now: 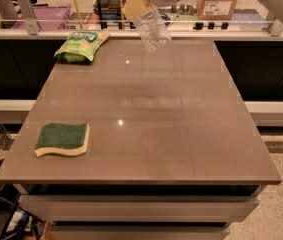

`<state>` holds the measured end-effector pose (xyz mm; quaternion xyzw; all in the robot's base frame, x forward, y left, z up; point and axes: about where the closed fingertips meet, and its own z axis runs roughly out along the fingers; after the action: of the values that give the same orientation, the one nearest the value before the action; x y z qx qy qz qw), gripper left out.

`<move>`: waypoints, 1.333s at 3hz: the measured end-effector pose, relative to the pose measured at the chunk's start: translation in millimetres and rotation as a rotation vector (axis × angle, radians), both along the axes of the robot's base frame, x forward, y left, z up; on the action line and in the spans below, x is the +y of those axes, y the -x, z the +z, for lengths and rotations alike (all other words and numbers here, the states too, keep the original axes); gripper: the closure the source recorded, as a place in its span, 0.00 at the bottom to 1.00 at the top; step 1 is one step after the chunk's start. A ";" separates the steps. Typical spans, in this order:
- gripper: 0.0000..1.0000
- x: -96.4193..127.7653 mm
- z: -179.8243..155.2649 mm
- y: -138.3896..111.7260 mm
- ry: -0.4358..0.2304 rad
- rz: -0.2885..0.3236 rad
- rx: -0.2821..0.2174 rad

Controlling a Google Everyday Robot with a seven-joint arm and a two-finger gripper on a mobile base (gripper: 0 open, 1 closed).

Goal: Move water bottle near green rice chip bag

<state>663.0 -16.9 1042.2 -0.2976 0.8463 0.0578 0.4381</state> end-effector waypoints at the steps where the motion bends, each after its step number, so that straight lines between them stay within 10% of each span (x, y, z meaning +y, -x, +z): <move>1: 1.00 24.8 8.0 -39.5 -0.051 0.073 -0.086; 4: 1.00 93.6 -2.2 -107.3 -0.232 0.216 -0.209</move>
Offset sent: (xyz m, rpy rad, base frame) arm 0.1106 0.0792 0.0185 0.1570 -0.2221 0.2299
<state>770.3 76.7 1040.0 -0.3383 0.7470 0.1706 0.5463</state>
